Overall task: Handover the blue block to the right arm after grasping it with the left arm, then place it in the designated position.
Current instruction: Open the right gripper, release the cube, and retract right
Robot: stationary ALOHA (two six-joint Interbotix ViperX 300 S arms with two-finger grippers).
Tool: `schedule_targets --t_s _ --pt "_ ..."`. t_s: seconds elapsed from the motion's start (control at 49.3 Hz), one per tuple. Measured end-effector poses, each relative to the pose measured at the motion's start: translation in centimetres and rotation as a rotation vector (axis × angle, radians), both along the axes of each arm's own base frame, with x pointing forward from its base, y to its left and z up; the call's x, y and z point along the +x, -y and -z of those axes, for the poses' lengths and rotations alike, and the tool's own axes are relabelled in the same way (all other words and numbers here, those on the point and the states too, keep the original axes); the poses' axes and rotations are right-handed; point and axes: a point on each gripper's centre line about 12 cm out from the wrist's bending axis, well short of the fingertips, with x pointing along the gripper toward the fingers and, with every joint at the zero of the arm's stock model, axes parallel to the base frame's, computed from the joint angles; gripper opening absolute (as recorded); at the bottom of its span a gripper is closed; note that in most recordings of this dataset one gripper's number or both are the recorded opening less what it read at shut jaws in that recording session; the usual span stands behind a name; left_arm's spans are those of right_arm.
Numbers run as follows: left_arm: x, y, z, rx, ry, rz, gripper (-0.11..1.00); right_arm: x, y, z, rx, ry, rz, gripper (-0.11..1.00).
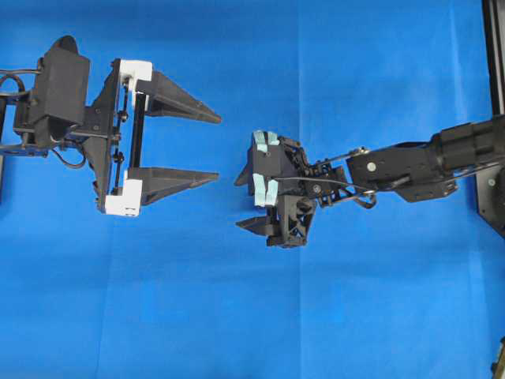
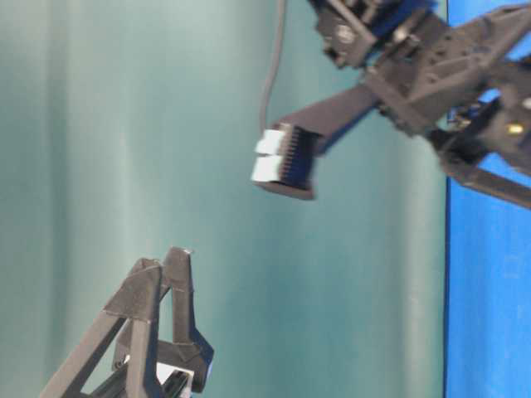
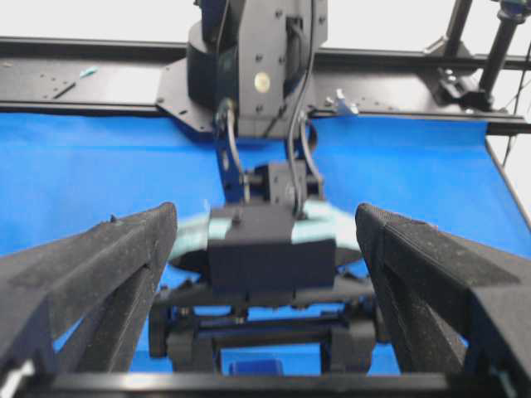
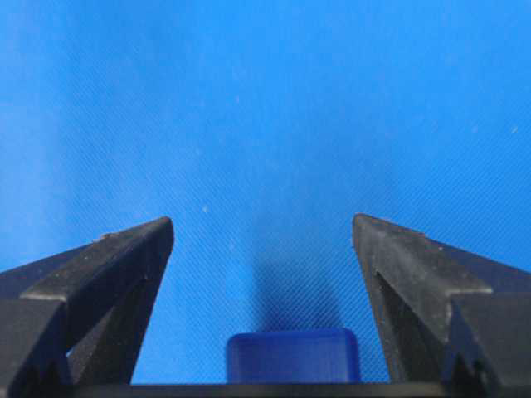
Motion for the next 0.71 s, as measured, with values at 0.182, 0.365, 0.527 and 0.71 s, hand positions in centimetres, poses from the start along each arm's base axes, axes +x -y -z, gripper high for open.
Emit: schedule_targets --t_s 0.182,0.365,0.527,0.71 --pt "0.0 0.0 0.0 0.002 0.000 0.000 0.93 -0.9 -0.4 -3.8 -0.023 0.020 0.003 0.83" --pt "0.0 0.0 0.0 0.004 0.000 0.001 0.93 -2.5 -0.4 -8.3 -0.046 0.050 0.019 0.83" --pt "0.0 0.0 0.0 0.004 0.000 0.001 0.93 -4.2 0.1 -11.9 -0.068 0.076 0.040 0.83" --pt "0.0 0.0 0.0 0.006 0.000 0.001 0.93 -6.5 0.7 -15.7 -0.099 0.114 0.063 0.83"
